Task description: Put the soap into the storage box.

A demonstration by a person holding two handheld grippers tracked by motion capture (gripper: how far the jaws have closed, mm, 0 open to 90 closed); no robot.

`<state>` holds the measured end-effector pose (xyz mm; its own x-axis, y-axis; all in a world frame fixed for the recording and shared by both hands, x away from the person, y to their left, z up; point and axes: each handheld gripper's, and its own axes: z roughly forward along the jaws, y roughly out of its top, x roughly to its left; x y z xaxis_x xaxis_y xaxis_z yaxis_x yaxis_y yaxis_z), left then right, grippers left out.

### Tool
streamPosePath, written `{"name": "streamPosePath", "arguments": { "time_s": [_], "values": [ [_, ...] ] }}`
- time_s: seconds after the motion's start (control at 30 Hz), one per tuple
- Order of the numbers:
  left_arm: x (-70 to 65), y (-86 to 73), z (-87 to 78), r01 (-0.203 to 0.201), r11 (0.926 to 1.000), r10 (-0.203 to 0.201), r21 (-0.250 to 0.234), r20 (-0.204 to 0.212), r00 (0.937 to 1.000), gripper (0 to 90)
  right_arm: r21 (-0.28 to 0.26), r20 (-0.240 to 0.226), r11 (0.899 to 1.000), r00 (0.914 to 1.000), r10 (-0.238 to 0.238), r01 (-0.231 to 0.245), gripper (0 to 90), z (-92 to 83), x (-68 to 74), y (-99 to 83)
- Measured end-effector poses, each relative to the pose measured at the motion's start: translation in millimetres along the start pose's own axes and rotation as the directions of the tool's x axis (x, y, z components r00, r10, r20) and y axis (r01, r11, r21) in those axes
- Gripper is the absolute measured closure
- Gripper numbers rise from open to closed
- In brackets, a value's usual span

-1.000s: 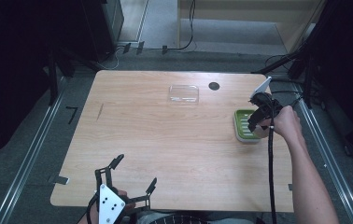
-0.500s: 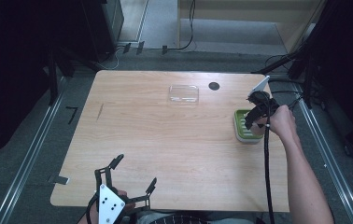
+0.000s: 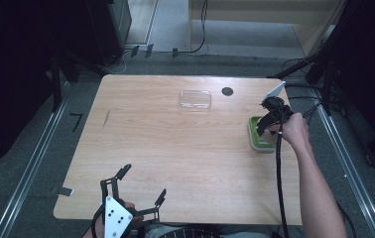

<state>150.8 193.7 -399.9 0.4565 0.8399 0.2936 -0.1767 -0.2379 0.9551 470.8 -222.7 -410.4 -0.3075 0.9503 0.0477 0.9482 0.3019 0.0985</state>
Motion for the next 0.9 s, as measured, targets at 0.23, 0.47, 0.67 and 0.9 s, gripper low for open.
{"name": "streamPosePath", "arguments": {
  "time_s": [0.23, 0.47, 0.67, 0.9],
  "values": [
    [-0.1, 0.0, 0.0, -0.001, 1.0, 0.001, 0.0, 0.001, 1.0, 0.0, -0.043, -0.019, 0.999, 0.9993, 0.033, -0.033, 33.4, 7.0, -4.9, 2.0],
    [-0.1, 0.0, -0.1, -0.002, 1.0, 0.002, 0.0, 0.002, 1.0, 0.0, -0.072, -0.031, 0.995, 0.9977, 0.06, -0.062, 33.3, 12.6, -6.2, 2.8],
    [0.1, 0.0, -0.1, 0.0, 1.0, 0.0, -0.001, 0.0, 1.0, 0.0, -0.075, -0.025, 0.993, 0.9961, 0.085, -0.086, 33.3, 21.1, -6.7, 3.2],
    [0.0, 0.0, -0.1, -0.001, 1.0, 0.001, 0.0, 0.001, 1.0, 0.0, -0.083, -0.026, 0.99, 0.9934, 0.112, -0.113, 33.3, 28.6, -8.2, 2.0]
  ]
}}
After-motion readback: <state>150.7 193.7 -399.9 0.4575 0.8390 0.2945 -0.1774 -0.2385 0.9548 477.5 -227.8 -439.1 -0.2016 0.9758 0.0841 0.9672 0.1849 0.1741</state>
